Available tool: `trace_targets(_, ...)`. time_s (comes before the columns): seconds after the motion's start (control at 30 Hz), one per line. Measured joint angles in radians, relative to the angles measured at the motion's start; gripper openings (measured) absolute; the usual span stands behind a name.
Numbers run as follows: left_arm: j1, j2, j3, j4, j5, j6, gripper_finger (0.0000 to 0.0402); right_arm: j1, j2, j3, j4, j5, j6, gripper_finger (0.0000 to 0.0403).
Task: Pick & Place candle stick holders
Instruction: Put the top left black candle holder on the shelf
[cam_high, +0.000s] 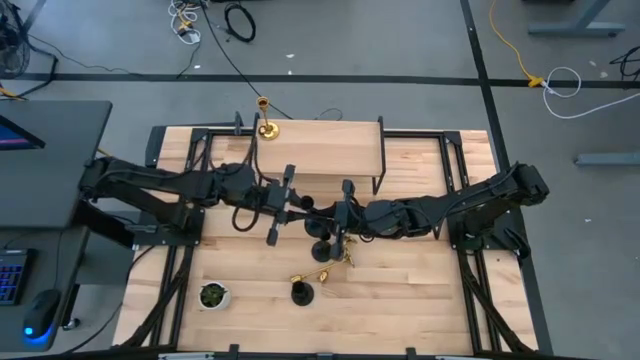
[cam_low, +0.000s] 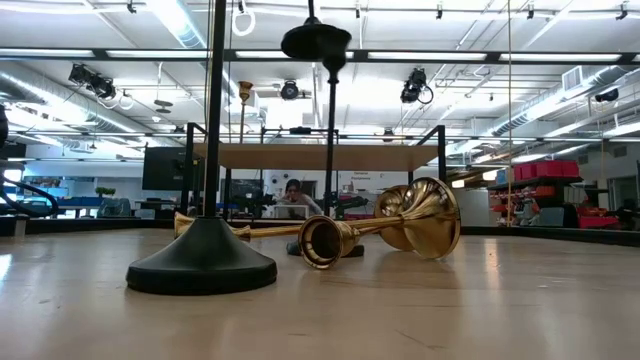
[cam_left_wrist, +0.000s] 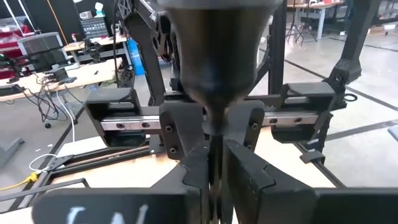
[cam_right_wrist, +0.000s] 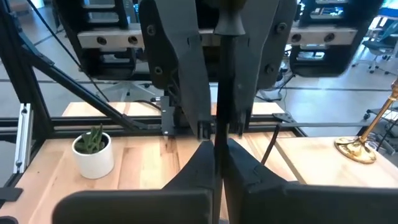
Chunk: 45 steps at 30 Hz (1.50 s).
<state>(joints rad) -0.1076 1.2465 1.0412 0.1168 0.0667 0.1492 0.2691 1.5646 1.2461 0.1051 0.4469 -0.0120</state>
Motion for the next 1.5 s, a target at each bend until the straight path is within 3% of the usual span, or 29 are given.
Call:
trace_targets(0.2, 0.0, -0.063, 0.0, -0.023, -0.003, 0.016, 0.0088, -0.005, -0.002, 0.0, 0.024, 0.015, -0.033, 0.0002)
trace_targets(0.4, -0.001, -0.169, 0.002, -0.226, -0.064, 0.035, 0.0116, -0.031, -0.031, 0.0, -0.022, 0.095, -0.032, 0.0001)
trace_targets(0.57, 0.0, -0.219, 0.001, -0.383, -0.072, 0.003, 0.0119, -0.071, -0.078, -0.011, -0.112, 0.102, 0.001, 0.0)
trace_targets(0.7, -0.001, -0.226, -0.006, -0.468, -0.102, -0.033, 0.0119, -0.118, -0.145, -0.07, -0.076, 0.121, 0.005, 0.0)
trace_targets(0.97, 0.0, -0.246, -0.113, -0.437, -0.219, -0.051, 0.0119, -0.245, -0.333, -0.332, 0.139, 0.112, 0.02, 0.0)
trace_targets(1.17, -0.001, -0.251, -0.233, -0.342, -0.249, -0.107, 0.0119, -0.407, -0.397, -0.478, 0.258, 0.071, 0.061, 0.0)
trace_targets(1.27, -0.001, -0.251, -0.295, -0.281, -0.257, -0.14, 0.0119, -0.492, -0.395, -0.516, 0.312, -0.014, 0.066, 0.0)
trace_targets(1.5, -0.001, -0.251, -0.401, -0.181, -0.257, -0.205, 0.0119, -0.653, -0.393, -0.543, 0.328, -0.062, 0.083, 0.0)
